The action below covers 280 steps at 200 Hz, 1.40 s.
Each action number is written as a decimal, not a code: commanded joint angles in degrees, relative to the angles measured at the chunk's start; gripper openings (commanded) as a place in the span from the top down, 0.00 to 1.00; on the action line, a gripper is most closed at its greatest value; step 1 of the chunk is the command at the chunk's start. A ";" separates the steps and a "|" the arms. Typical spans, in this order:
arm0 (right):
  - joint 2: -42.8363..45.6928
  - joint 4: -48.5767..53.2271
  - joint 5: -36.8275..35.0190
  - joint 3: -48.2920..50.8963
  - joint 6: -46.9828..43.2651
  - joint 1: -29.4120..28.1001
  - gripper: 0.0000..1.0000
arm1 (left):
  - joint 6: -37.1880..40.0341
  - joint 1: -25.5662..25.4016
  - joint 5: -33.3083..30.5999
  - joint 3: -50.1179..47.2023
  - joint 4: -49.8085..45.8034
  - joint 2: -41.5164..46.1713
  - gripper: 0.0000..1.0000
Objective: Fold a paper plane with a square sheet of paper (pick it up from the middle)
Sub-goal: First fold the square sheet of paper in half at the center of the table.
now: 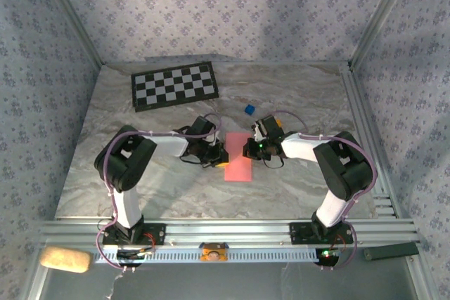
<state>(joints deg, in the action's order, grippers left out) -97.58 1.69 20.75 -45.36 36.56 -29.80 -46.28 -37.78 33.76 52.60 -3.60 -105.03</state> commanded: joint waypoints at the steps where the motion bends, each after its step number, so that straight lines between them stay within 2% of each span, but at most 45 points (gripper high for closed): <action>1: -2.34 11.15 -4.74 2.88 0.62 0.03 1.00 | 2.12 0.00 -0.72 -0.47 -3.14 4.01 0.90; 21: -2.27 11.38 -4.85 2.81 0.61 0.02 1.00 | 1.24 -0.69 0.08 0.48 -2.89 6.72 0.88; 42: -2.18 11.66 -5.04 2.82 0.62 0.01 1.00 | -1.27 -2.58 1.42 -0.29 1.44 7.91 0.85; 88: -2.22 11.40 -5.09 3.00 0.70 0.00 1.00 | -2.32 -4.01 3.90 -3.01 3.66 3.79 0.87; 123: -2.26 11.36 -5.36 3.19 0.58 0.00 1.00 | 3.76 -5.45 1.70 -4.98 -1.25 1.36 0.89; 144: -2.29 11.14 -5.46 3.54 0.75 0.07 1.00 | 4.60 -5.38 1.48 -8.13 -1.06 1.10 0.91; 185: -2.46 11.22 -5.59 3.65 0.75 0.18 1.00 | 8.18 -5.70 0.26 -9.22 -6.43 4.37 0.90; 224: -2.39 11.31 -5.76 3.69 0.80 0.31 1.00 | 12.28 -8.35 -3.28 -9.08 -12.38 7.75 0.89; 269: -2.23 11.21 -4.42 2.82 -0.09 0.31 1.00 | 11.65 -9.11 -4.48 -9.67 -12.95 13.61 0.88; 280: -2.02 11.41 -3.52 1.85 -3.50 0.29 1.00 | 11.53 -9.07 -5.22 -8.68 -13.43 16.73 0.87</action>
<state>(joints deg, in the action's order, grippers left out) -97.32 2.04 20.80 -45.21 36.36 -29.80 -35.90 -46.52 30.15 43.59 -11.60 -94.30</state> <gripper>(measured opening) 0.051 0.125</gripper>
